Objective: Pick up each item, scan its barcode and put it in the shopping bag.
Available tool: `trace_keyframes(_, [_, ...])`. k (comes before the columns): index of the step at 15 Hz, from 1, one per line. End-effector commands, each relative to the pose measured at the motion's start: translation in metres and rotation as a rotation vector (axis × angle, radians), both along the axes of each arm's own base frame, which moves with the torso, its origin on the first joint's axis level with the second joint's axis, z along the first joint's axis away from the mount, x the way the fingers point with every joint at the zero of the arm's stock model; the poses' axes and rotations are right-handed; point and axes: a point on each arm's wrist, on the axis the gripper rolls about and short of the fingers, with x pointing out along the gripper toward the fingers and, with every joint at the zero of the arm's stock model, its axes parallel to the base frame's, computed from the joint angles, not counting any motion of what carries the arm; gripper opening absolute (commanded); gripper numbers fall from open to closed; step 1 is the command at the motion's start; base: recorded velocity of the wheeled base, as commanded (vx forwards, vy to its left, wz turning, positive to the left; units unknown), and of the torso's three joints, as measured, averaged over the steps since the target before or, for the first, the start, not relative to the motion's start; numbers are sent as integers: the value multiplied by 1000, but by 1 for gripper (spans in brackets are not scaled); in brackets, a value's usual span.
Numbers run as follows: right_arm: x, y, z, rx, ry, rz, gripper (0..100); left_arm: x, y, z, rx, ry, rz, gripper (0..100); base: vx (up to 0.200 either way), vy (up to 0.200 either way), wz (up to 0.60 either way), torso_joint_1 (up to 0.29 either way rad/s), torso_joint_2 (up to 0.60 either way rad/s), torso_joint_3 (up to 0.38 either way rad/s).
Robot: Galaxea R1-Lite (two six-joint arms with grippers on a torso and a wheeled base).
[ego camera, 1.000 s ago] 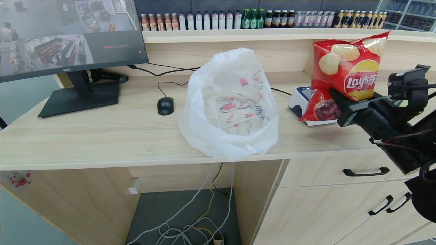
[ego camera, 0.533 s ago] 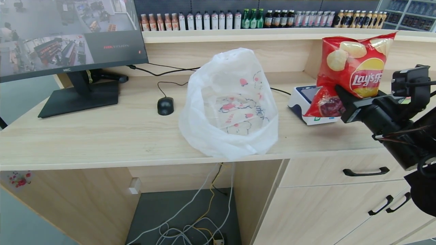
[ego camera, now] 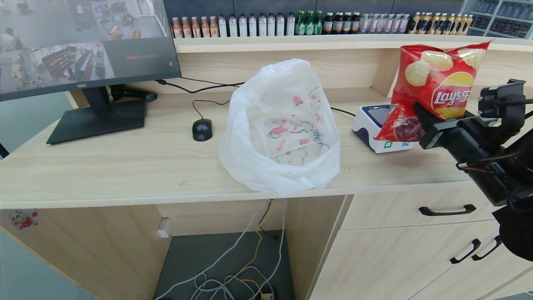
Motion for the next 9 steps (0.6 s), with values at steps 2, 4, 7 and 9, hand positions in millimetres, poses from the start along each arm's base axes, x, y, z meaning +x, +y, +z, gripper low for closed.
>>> trace_keyframes(2, [3, 0, -2, -2, 8, 0, 0, 0, 0, 0, 0, 0, 0, 100, 0, 0, 0, 0, 0, 0])
trace_keyframes(4, [4, 0, -4, -2, 13, 0, 0, 0, 0, 0, 0, 0, 0, 100, 0, 0, 0, 0, 0, 0])
trace_keyframes(7, [3, 0, -3, -3, 11, 0, 0, 0, 0, 0, 0, 0, 0, 100, 0, 0, 0, 0, 0, 0])
trace_keyframes(9, [3, 0, -3, -3, 9, 0, 0, 0, 0, 0, 0, 0, 0, 100, 0, 0, 0, 0, 0, 0])
